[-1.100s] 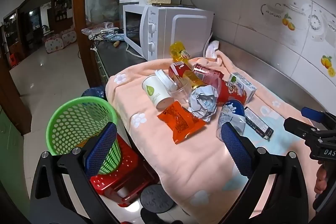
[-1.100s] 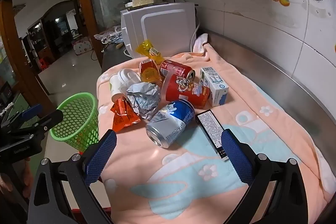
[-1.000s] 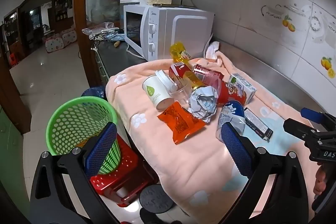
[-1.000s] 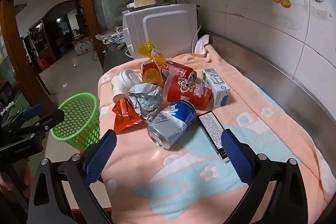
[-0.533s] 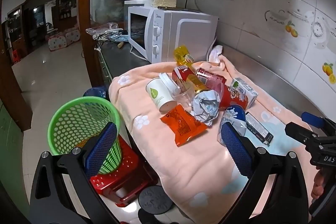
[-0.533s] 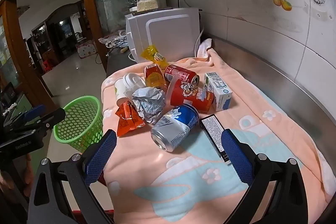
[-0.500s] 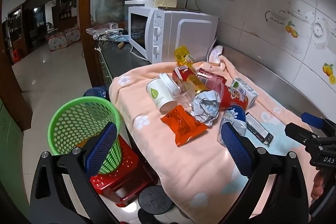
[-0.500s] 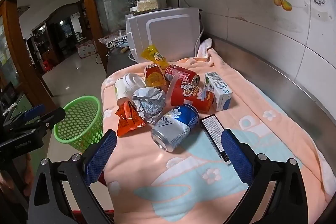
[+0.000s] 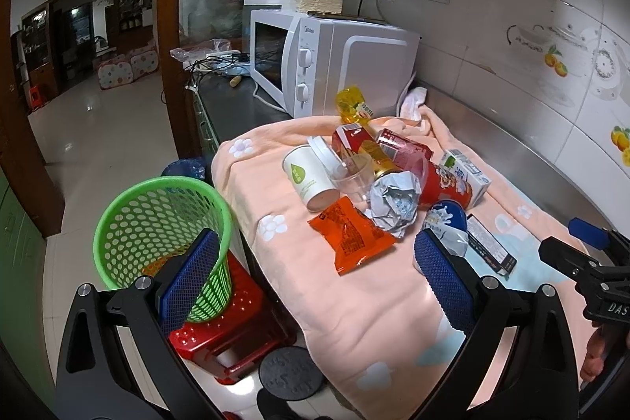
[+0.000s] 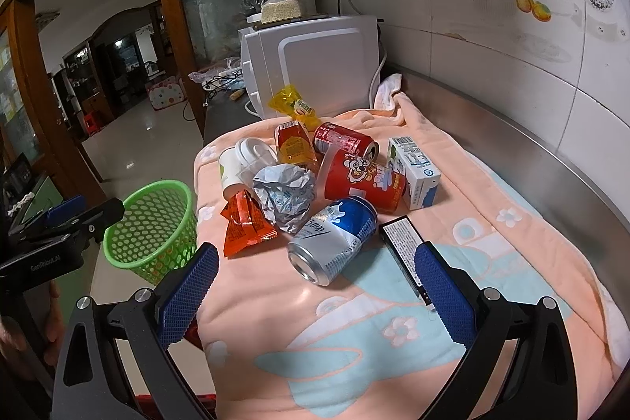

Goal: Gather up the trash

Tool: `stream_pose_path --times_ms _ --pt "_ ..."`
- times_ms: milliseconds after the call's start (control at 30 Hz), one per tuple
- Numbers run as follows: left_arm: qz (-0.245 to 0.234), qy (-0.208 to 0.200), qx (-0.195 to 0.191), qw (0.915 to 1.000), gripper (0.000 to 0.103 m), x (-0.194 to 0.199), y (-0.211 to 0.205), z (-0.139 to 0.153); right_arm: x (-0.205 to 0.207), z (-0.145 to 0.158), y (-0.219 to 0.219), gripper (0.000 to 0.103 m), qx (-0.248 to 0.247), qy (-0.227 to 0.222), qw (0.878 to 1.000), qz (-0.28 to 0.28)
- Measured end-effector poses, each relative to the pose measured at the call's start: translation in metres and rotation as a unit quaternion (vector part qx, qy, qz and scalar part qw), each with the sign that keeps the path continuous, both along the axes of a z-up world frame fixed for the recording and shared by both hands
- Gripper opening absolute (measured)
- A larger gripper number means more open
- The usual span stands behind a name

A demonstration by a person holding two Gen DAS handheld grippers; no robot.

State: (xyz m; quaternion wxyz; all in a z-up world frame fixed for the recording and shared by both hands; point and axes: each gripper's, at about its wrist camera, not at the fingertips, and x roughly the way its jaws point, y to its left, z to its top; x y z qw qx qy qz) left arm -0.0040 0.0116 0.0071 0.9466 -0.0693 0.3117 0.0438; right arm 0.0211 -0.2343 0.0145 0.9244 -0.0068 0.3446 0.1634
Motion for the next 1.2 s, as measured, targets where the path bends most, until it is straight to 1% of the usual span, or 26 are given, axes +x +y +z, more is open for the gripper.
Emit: stream_pose_path --times_ms 967,1200 --pt "0.007 0.015 -0.003 0.9999 0.098 0.0021 0.0032 -0.0091 -0.0013 -0.0037 0.0035 0.097 0.000 0.004 1.000 0.004" --pt "0.008 0.016 -0.002 0.9998 0.098 0.0036 0.0028 -0.0072 -0.0019 -0.0063 0.0046 0.097 0.000 0.004 1.000 0.005"
